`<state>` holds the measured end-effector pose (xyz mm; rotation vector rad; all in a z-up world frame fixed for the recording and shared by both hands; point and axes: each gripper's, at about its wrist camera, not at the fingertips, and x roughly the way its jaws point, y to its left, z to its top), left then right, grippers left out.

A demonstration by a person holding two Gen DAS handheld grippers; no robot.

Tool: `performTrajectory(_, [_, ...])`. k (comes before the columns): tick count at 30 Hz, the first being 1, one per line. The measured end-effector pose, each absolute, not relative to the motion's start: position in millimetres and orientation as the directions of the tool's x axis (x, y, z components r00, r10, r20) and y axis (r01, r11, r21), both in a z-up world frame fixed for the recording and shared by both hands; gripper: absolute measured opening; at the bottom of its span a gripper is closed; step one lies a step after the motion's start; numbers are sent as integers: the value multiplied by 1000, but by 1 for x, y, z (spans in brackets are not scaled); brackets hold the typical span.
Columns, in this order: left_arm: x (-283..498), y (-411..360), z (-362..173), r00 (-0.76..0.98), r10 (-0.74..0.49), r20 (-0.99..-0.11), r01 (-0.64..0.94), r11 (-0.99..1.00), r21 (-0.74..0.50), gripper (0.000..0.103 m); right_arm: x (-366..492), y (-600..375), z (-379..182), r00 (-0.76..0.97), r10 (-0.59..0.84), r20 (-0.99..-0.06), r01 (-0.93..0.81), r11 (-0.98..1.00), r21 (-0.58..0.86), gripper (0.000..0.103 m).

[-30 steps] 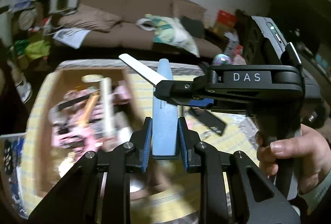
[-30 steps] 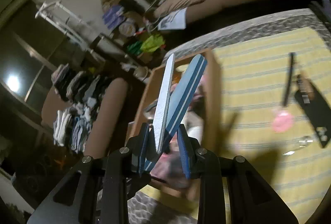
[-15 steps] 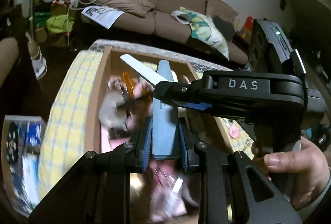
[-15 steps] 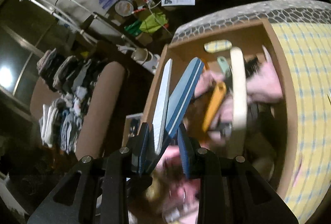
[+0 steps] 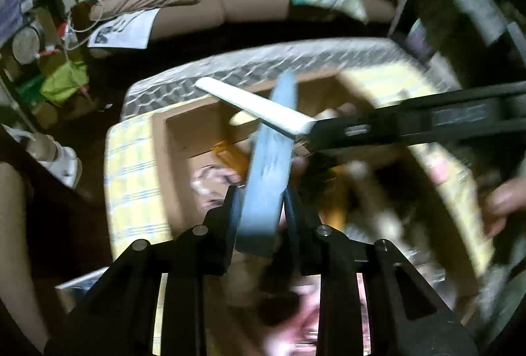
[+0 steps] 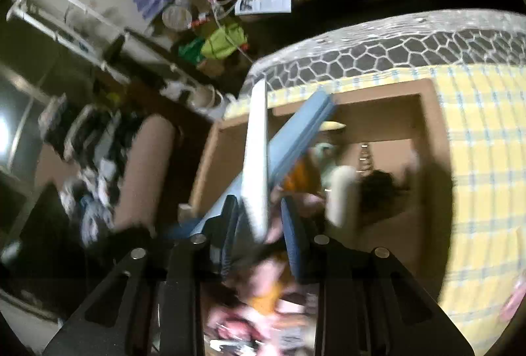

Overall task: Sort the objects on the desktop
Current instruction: 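Carry the nail files into the box with the right gripper while the left steadies them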

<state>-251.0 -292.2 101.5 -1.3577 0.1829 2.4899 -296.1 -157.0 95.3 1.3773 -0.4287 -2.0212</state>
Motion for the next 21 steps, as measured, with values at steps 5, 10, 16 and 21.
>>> performTrajectory(5, [-252, -305, 93, -542, 169, -823, -241, -970, -41, 34, -292, -148, 99, -218, -548, -808, 432, -796, 423, 28])
performTrajectory(10, [-239, -314, 97, -568, 217, -794, -203, -972, -121, 40, -284, -148, 117, -282, -497, -821, 462, -820, 338, 28])
performTrajectory(16, [-220, -326, 107, -608, 254, -752, -161, -967, -196, 41, -287, -168, 140, -383, -515, -767, 478, -821, 313, 28])
performTrajectory(21, [-229, -306, 105, -579, 208, -788, -223, -970, -93, 41, -295, -208, 121, -334, -423, -842, 514, -831, 213, 28])
